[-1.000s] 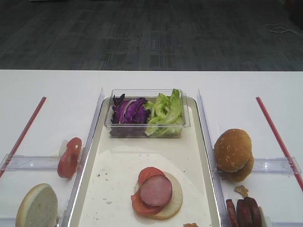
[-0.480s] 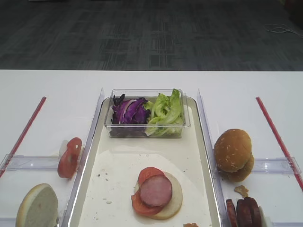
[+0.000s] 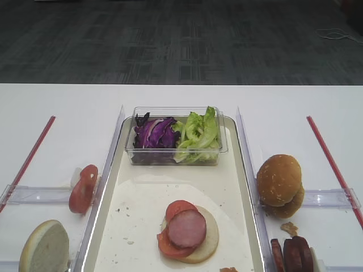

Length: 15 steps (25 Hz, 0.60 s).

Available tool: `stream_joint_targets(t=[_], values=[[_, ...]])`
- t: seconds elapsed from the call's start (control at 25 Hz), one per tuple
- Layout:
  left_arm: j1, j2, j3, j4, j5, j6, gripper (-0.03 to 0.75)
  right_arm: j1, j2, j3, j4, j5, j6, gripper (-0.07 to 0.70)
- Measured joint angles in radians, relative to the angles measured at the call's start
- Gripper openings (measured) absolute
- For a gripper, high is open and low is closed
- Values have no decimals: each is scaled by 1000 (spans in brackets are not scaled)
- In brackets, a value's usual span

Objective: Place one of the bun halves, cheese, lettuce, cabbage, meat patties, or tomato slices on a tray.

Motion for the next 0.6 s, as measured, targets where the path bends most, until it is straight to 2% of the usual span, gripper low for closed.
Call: stream_joint_targets(t=[0.6], values=[[0, 0, 0, -2, 0, 11, 467, 0, 0, 0, 0, 0, 0, 405]])
